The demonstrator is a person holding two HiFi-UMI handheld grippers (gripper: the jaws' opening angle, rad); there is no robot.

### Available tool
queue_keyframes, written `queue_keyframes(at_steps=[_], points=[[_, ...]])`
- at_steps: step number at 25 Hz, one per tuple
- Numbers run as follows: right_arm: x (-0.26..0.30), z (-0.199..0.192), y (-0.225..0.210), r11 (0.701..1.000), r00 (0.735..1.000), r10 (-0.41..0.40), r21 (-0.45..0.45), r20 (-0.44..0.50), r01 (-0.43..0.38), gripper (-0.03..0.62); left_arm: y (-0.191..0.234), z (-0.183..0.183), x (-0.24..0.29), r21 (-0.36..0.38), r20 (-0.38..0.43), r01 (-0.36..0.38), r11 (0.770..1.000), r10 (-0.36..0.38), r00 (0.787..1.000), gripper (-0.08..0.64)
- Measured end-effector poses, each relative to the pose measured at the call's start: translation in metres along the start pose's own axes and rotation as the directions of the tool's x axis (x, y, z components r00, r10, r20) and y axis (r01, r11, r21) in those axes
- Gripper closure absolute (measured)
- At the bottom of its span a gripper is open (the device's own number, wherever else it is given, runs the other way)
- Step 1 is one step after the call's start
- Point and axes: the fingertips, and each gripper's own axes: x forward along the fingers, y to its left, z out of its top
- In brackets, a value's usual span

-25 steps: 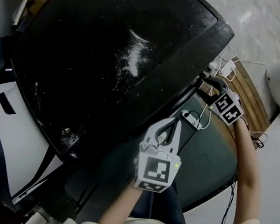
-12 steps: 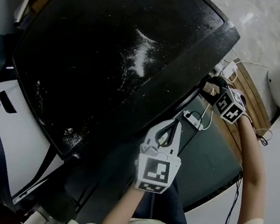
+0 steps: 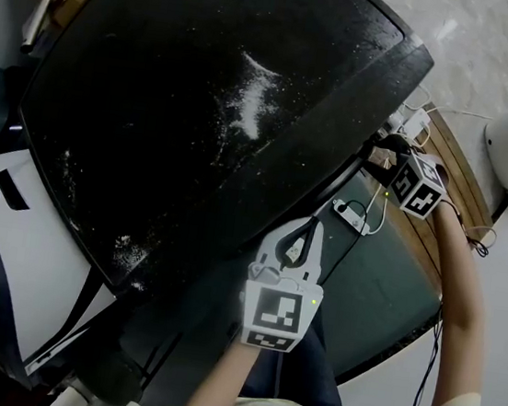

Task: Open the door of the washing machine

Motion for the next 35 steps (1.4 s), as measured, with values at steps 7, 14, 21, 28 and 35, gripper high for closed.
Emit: queue_keyframes(at_steps=[7, 14, 21, 28, 35], points=[[-0.014, -0.006, -0.001, 0.989, 0.997, -0.042, 0.147, 0.065, 0.032, 0.572, -0.004, 0.002, 0.001, 0.010, 0.005, 0.009, 1.000, -0.009, 1.000, 0.558], [-0.009, -0.013, 0.005, 0.995, 0.998, -0.057, 0.077, -0.006, 0.057, 0.509, -0.011, 0.005, -0.004, 0.025, 0.011, 0.033, 0.999, -0.033, 0.999, 0.558], [0.000, 0.005, 0.005, 0.999, 0.999, 0.005, -0.036, -0.036, -0.006, 0.417, -0.005, 0.002, -0.007, 0.013, 0.004, 0.025, 1.000, -0.025, 1.000, 0.558], [0.006, 0.000, 0.006, 0.993, 0.996, 0.045, -0.102, -0.083, -0.053, 0.403, 0.004, 0.002, -0.009, 0.006, 0.007, 0.010, 1.000, -0.010, 1.000, 0.557], [0.006, -0.006, 0.009, 0.996, 0.996, 0.021, -0.086, -0.082, -0.028, 0.405, 0.001, 0.001, -0.008, -0.002, 0.008, 0.015, 1.000, -0.015, 1.000, 0.557]])
